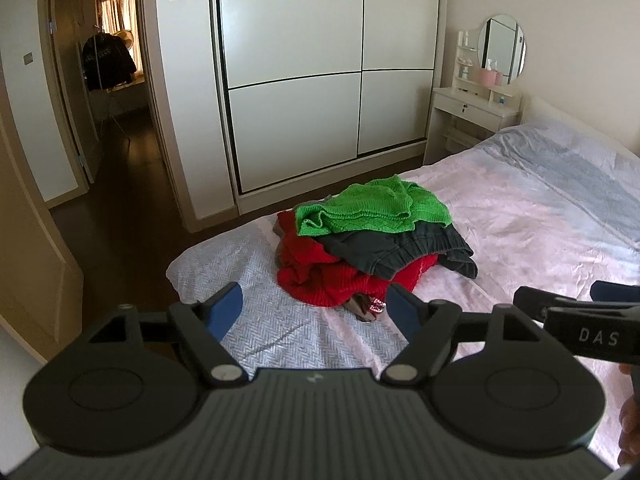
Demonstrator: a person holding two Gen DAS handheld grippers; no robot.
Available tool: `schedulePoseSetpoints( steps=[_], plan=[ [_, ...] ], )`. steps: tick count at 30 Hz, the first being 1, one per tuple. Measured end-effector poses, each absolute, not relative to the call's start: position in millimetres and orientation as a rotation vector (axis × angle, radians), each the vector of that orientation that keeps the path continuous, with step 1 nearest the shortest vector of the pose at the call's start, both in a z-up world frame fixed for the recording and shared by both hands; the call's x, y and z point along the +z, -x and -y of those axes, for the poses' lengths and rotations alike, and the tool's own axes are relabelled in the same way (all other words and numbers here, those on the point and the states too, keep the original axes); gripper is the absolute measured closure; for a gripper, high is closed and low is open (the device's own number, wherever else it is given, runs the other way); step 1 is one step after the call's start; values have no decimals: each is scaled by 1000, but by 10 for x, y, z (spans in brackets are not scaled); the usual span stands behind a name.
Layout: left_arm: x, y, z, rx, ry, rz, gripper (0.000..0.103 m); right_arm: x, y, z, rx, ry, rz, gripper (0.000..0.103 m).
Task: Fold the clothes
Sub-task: 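Approach the clothes pile on the bed with both tools open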
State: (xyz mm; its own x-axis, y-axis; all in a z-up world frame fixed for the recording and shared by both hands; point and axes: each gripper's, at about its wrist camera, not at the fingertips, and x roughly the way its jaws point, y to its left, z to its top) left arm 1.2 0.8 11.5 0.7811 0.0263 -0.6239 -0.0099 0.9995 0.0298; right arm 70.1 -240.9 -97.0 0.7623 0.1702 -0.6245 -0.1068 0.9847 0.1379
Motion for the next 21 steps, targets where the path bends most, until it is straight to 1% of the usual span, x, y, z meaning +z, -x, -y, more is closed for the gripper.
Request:
schedulePoseSetpoints(
  steps=[21],
  plan=[
    [29,71,-64,57,8,-679,27,-1027,-744,2499,155,-119,-698,0]
  ],
)
